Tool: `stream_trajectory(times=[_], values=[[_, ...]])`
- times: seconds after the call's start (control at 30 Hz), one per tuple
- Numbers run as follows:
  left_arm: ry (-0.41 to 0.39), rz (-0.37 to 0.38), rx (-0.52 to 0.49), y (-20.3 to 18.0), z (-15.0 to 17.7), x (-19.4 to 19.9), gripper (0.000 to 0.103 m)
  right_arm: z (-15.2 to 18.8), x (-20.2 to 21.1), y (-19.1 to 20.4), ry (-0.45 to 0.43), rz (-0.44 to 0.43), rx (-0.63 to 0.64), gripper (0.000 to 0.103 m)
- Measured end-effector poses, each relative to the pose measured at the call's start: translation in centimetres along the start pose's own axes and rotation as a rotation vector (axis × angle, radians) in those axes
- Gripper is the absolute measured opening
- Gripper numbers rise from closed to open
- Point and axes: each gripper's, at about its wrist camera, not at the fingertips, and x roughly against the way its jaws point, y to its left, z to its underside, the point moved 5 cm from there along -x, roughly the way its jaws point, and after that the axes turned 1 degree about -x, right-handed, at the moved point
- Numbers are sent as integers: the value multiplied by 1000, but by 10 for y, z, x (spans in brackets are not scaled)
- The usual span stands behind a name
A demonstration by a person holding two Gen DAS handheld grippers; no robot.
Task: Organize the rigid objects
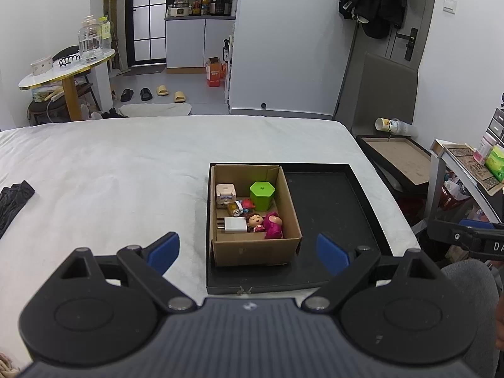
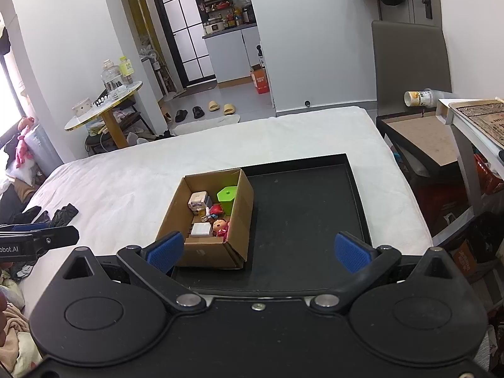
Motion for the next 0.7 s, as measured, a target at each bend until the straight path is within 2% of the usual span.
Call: stream_trajectory(times=[0.7], values=[[-2, 3, 8, 5, 0, 1, 94, 1, 0, 3, 4, -5, -4, 103]])
